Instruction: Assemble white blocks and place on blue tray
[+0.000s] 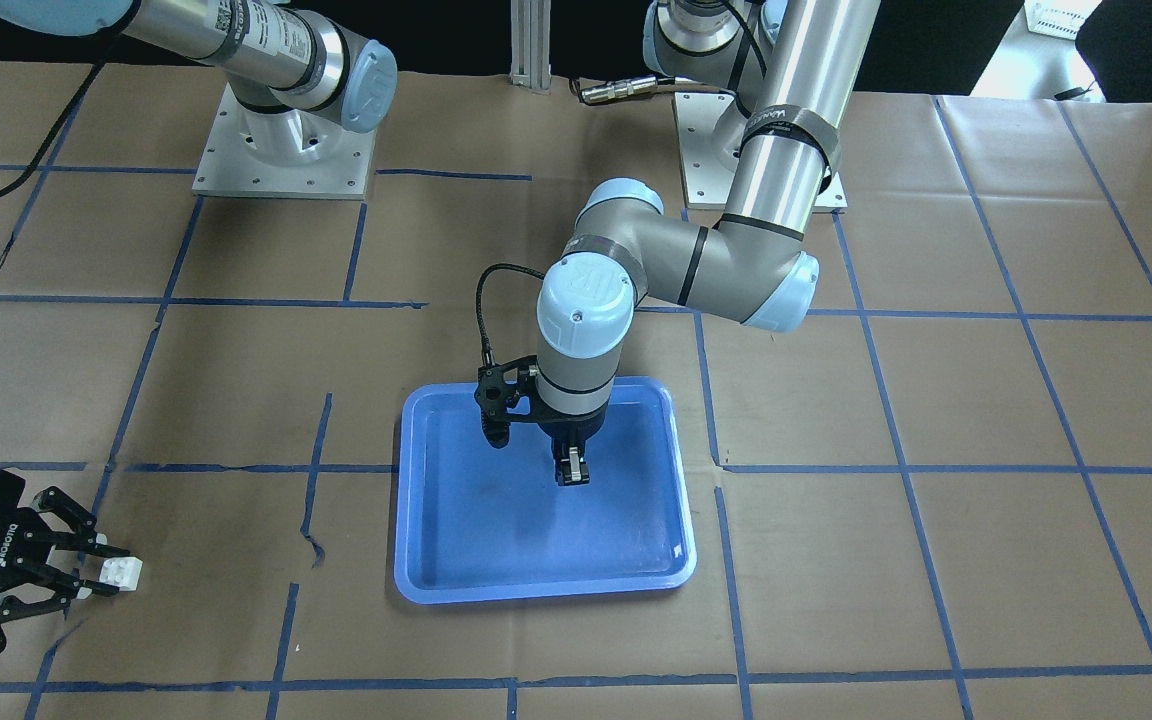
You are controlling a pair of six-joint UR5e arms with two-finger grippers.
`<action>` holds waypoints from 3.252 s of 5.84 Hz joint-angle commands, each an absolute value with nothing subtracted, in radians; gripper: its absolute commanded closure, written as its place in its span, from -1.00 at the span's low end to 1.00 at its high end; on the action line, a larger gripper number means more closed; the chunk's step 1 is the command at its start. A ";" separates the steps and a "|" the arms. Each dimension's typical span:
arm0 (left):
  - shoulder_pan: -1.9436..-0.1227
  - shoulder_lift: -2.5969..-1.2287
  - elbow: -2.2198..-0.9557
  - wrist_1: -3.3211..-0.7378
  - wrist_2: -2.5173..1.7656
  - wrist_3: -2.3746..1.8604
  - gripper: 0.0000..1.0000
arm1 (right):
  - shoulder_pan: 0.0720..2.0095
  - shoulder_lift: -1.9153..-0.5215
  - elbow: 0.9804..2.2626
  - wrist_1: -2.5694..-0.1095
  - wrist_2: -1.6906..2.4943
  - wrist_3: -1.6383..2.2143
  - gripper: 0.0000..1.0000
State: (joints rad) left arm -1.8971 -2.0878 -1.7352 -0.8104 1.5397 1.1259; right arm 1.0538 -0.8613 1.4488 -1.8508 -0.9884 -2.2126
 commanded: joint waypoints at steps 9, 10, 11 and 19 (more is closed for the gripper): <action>-1.605 -1.539 -1.678 -1.580 1.618 0.649 -0.98 | 1.481 -1.183 1.710 -2.067 -0.882 -1.709 0.49; -1.591 -1.540 -1.665 -1.577 1.614 0.506 -0.98 | 1.540 -1.177 1.747 -2.189 -0.882 -1.566 0.49; -1.591 -1.539 -1.643 -1.568 1.612 0.345 -0.98 | 1.586 -1.172 1.799 -2.339 -0.884 -1.442 0.49; -1.583 -1.532 -1.606 -1.585 1.559 0.008 -0.98 | 1.696 -1.014 1.928 -2.698 -0.888 -1.305 0.49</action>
State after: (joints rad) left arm -1.5854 -1.5325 -1.6054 -1.5838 1.5653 0.0070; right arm 1.6785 -1.0173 1.9257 -2.6959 -0.8880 -1.3051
